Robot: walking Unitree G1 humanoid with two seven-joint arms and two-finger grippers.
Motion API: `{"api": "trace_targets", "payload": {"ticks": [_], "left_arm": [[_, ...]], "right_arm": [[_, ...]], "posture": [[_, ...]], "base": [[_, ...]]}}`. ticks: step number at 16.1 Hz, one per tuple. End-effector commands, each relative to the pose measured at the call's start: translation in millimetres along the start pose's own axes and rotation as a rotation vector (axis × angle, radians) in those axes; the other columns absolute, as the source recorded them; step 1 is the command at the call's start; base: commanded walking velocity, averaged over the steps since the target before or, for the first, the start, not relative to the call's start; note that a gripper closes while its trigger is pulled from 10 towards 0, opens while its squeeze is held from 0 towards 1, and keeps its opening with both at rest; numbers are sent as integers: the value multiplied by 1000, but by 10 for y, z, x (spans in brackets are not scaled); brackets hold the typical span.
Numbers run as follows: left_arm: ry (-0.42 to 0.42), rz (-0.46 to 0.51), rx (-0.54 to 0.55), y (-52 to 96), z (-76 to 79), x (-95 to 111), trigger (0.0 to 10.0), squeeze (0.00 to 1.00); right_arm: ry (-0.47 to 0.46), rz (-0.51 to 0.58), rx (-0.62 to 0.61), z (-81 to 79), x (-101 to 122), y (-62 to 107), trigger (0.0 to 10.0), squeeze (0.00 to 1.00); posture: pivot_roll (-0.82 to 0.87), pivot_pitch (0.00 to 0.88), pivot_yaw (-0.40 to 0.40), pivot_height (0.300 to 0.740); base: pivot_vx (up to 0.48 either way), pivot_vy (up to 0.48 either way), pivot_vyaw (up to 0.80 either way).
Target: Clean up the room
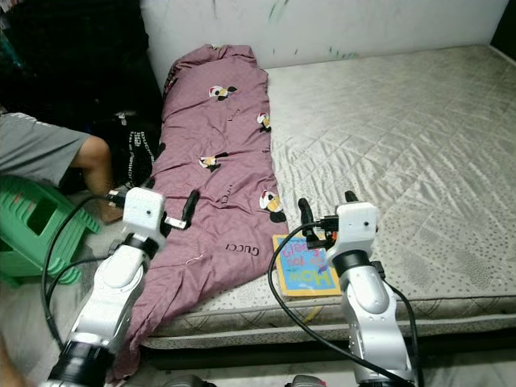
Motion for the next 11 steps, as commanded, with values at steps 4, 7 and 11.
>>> {"api": "trace_targets", "payload": {"ticks": [4,7,11], "left_arm": [[-6,8,5,-69,-20,-13,10000,0],[-9,11,15,-72,-19,-32,10000,0],[-14,22,38,-68,-67,-24,10000,0]], "right_arm": [[9,32,-10,24,95,-35,10000,0],[16,37,-3,26,112,-73,10000,0],[14,36,38,-37,123,-153,10000,0]], "posture": [[-188,0,108,740],[-180,0,96,740],[-145,0,69,740]], "base": [[0,0,0],[0,0,0],[0,0,0]]}}
Point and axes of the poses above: a point about 5 cm out from each wrist's last joint towards the gripper, its own y axis pointing back from the gripper into the wrist, its own x axis along the axis of the wrist's last joint, z = x × y, the point moved 1 cm from there along -y, pointing out of the wrist towards the gripper, and after that the axes turned 13 degrees about -y, right-handed, at the moved point
